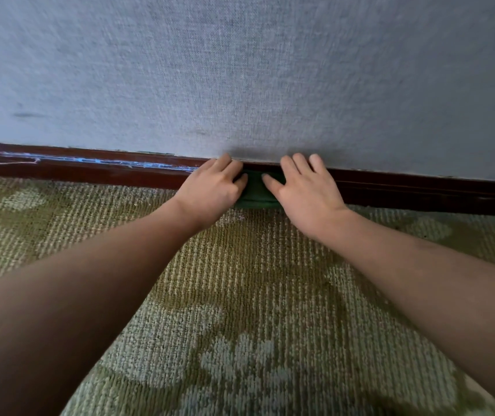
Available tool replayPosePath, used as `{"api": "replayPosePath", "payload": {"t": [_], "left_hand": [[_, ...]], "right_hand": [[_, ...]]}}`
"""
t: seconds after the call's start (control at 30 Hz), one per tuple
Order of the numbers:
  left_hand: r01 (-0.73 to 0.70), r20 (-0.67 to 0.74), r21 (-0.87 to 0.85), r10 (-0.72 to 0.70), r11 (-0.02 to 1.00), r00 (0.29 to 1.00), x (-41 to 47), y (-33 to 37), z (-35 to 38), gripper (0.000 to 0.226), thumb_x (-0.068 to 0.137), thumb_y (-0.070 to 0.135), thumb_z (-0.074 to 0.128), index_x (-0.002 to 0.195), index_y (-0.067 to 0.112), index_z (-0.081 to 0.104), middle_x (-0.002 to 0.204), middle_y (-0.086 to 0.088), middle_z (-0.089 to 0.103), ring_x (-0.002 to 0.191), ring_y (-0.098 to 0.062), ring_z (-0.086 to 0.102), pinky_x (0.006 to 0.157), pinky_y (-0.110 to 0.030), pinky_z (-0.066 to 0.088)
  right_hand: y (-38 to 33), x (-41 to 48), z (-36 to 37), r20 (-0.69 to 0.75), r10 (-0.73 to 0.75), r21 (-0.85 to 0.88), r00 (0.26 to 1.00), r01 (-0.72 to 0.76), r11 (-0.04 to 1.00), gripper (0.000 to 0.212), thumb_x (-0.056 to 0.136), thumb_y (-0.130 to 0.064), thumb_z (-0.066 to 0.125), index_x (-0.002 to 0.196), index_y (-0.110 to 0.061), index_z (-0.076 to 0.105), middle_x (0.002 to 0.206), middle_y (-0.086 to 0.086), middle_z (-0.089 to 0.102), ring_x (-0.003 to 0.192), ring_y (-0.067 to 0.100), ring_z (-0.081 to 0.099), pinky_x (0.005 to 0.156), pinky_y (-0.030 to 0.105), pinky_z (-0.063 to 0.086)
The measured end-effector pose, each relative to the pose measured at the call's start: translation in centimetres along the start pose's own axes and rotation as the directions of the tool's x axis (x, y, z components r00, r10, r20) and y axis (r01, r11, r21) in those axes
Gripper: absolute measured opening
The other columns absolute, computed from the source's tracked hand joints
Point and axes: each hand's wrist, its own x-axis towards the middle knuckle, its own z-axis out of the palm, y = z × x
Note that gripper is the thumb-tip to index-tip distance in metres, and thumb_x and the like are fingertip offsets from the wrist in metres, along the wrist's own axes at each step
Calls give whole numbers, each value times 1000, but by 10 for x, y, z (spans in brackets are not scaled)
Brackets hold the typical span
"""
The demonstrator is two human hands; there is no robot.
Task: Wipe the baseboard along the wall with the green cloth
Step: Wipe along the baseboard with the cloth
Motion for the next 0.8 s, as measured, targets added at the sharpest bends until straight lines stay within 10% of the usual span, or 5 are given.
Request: {"api": "replayPosePath", "payload": {"t": [0.3,0.8], "left_hand": [[-105,-164,58,113,993,980,-2,4,-11,30,64,-6,70,93,-12,66,84,-22,62,78,-36,61,68,-38,53],[21,-138,-150,-42,988,990,-9,-10,-1,23,73,-9,65,96,-11,66,87,-26,58,84,-40,56,68,-45,50]], "right_hand": [[4,-6,-5,-23,26,27,999,-25,999,48,91,-13,40,139,-14,33,121,14,37,113,31,31,95,40,23],[-11,8,4,4,12,56,1000,-12,998,58,91,-9,37,145,-16,17,123,14,32,116,31,27,96,38,23]]}}
